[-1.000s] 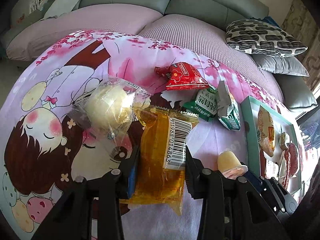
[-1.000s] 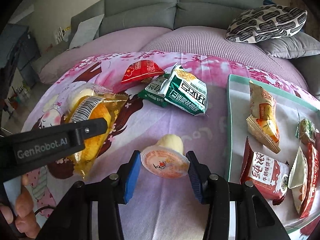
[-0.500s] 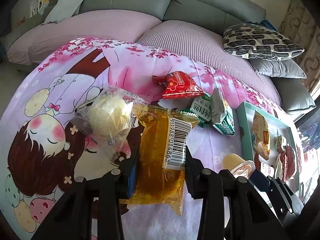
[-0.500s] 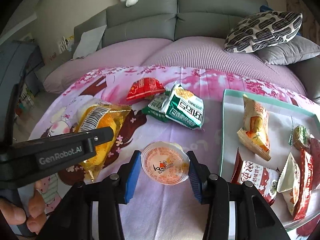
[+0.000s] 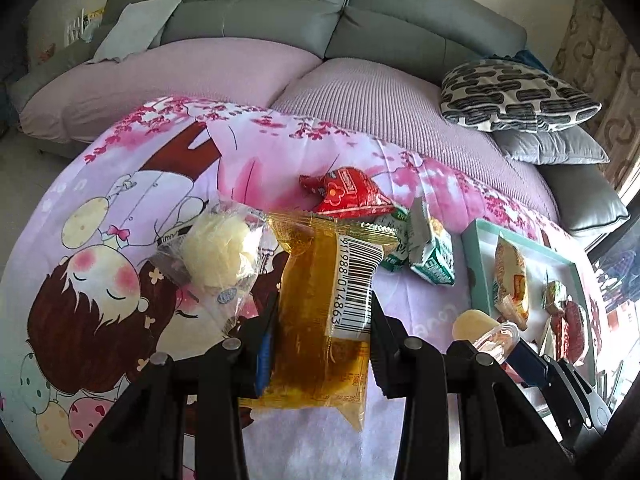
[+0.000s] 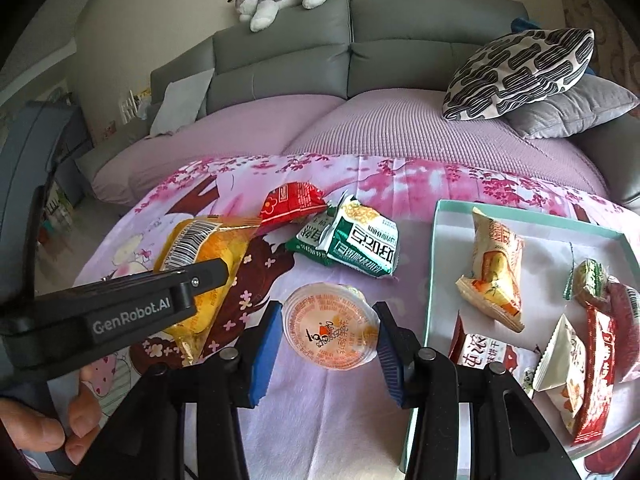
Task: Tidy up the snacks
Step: 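Carry the pudding and the yellow bun packet into the tray with both grippers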
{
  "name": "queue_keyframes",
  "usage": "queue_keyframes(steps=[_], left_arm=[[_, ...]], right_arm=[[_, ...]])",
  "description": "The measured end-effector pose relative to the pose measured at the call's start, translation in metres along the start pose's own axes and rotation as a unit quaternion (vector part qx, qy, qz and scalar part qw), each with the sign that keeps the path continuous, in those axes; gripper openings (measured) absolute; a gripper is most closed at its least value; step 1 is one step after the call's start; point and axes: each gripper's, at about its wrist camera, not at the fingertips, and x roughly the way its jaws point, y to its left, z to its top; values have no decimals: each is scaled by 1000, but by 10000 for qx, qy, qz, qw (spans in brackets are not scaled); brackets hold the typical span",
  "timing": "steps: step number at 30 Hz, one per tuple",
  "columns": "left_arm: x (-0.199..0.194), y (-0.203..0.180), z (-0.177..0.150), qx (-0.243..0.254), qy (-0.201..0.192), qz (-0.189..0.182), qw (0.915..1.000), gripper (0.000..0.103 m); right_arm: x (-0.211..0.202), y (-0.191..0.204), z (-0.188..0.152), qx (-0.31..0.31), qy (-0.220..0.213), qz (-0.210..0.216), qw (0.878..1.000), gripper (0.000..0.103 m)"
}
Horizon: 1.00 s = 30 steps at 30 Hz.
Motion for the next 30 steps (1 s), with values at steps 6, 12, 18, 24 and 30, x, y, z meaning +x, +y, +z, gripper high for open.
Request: queue_keyframes(steps=[6, 12, 18, 24, 30], left_arm=[[-14, -7, 4, -29, -261, -27, 9997, 41], [-25, -26, 8, 134, -464, -173, 9987, 41], [-34, -61, 9, 505, -589, -445, 9960, 41], [-38, -105, 3, 993, -640, -757, 9901, 41], [-34, -152, -9, 1482, -613, -1085, 9811, 41]], right_arm=[[-13, -9, 5, 100, -183, -17, 9998, 48], [-29, -24, 9, 254, -376, -108, 9989, 48], [-46, -51, 12, 504, -588, -319, 9965, 48], [-66, -98, 11, 941, -782, -748, 9897, 48], [-92, -149, 5, 1383, -950, -1257, 9778, 48]])
